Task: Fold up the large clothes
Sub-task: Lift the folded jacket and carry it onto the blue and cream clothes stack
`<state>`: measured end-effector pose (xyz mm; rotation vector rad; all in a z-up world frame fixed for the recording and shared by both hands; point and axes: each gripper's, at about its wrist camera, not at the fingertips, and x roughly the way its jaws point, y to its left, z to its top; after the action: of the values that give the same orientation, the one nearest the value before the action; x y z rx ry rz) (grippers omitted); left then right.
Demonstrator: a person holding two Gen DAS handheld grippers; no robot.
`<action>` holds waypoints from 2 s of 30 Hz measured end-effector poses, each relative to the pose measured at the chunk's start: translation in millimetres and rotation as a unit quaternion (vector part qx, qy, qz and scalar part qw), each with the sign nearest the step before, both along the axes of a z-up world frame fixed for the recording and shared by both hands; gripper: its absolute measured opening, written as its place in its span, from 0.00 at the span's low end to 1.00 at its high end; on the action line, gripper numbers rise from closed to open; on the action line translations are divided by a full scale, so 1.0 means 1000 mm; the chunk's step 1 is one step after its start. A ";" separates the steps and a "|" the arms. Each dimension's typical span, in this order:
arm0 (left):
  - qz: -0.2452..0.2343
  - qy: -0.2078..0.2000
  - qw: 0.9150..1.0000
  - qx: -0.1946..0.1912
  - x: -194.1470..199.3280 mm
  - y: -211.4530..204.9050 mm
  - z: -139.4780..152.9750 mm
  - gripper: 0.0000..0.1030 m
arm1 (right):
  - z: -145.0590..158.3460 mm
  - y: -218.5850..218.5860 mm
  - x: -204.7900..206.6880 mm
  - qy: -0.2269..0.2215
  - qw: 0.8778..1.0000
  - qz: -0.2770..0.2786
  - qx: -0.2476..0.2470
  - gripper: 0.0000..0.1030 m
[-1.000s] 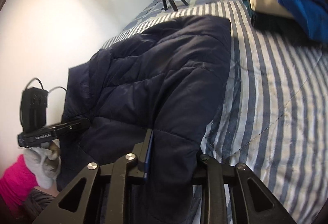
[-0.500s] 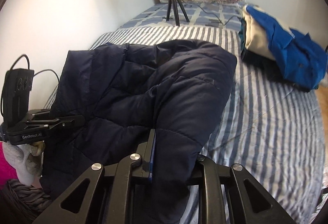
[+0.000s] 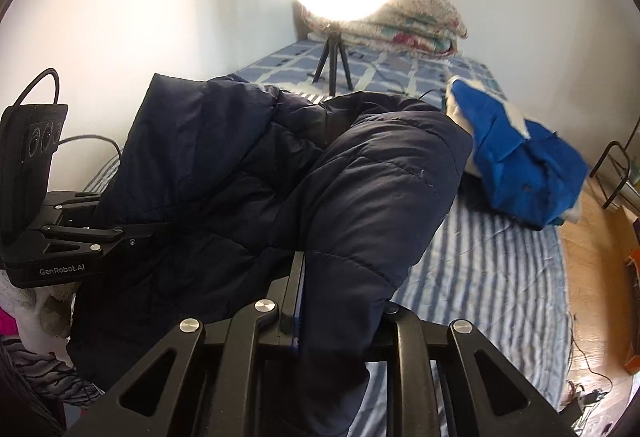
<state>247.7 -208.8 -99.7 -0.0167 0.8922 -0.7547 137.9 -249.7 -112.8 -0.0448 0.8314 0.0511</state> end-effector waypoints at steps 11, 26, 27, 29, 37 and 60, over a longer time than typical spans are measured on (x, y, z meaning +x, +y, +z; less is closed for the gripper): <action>-0.028 -0.022 0.999 -0.011 0.003 -0.043 0.028 0.23 | 0.030 -0.029 -0.017 -0.014 0.999 -0.027 -0.024 0.16; -0.057 -0.029 0.998 -0.027 0.043 -0.113 0.044 0.23 | 0.053 -0.094 -0.005 -0.028 0.997 -0.055 -0.035 0.16; -0.058 -0.031 0.997 -0.028 0.045 -0.119 0.045 0.23 | 0.055 -0.100 -0.001 -0.030 0.997 -0.057 -0.036 0.16; -0.064 -0.036 0.997 -0.030 0.057 -0.132 0.049 0.23 | 0.059 -0.114 0.007 -0.035 0.997 -0.062 -0.038 0.16; -0.091 -0.049 0.993 -0.053 0.124 -0.195 0.056 0.23 | 0.069 -0.174 0.050 -0.061 0.993 -0.091 -0.036 0.16; -0.099 -0.068 0.990 -0.068 0.268 -0.332 0.048 0.23 | 0.052 -0.302 0.184 -0.082 0.988 -0.122 -0.040 0.15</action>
<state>515.5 -540.4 -51.5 0.0018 0.7186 -0.9891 322.0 -551.9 -60.9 -0.0234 0.6687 -0.2140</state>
